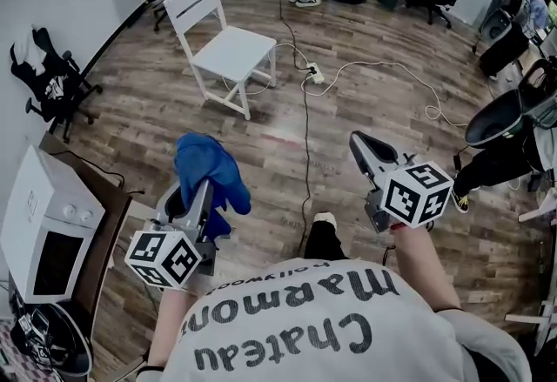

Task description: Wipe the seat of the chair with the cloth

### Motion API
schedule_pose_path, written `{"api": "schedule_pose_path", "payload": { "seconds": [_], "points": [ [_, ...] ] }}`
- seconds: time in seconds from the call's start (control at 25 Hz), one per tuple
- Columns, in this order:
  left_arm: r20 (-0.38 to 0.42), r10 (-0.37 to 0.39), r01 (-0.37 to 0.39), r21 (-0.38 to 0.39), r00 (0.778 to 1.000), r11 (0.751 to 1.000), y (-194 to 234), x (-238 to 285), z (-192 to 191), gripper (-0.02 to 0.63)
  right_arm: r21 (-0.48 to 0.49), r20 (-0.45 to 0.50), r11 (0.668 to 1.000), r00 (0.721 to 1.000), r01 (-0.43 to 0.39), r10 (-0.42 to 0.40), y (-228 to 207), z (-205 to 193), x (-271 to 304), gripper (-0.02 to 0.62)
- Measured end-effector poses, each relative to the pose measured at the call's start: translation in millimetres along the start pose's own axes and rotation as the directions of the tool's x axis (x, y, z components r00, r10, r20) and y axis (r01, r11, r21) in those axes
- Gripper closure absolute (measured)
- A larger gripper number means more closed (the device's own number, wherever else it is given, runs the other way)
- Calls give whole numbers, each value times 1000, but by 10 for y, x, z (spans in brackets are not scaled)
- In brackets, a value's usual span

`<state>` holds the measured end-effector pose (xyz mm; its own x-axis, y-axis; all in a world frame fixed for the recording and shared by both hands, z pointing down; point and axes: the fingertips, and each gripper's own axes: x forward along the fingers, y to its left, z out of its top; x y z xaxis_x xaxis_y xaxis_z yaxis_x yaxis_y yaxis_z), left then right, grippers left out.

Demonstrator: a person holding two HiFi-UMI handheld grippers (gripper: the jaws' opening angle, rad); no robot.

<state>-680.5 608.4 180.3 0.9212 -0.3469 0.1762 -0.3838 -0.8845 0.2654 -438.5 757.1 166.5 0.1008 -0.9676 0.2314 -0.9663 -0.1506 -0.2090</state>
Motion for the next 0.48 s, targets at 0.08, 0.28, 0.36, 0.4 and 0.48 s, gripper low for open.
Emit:
{"api": "schedule_pose_path", "payload": {
  "seconds": [0.08, 0.28, 0.36, 0.4, 0.48],
  "points": [
    [8, 28, -28, -3, 1000, 1000, 47, 260, 50, 500, -40, -18, 999, 1000, -3, 2, -236, 41, 178, 581],
    [-2, 69, -69, 3, 998, 998, 22, 992, 192, 499, 32, -31, 999, 999, -32, 33, -1024, 240, 554, 581],
    [14, 94, -94, -1, 995, 996, 33, 1286, 268, 499, 30, -39, 998, 997, -59, 60, -1328, 373, 730, 581],
    [26, 103, -103, -5, 994, 995, 46, 1444, 302, 499, 19, -40, 997, 997, -69, 70, -1476, 444, 819, 581],
    [60, 121, -120, -26, 991, 992, 73, 1773, 365, 499, -8, -41, 997, 996, -81, 81, -1778, 575, 994, 581]
  ]
}}
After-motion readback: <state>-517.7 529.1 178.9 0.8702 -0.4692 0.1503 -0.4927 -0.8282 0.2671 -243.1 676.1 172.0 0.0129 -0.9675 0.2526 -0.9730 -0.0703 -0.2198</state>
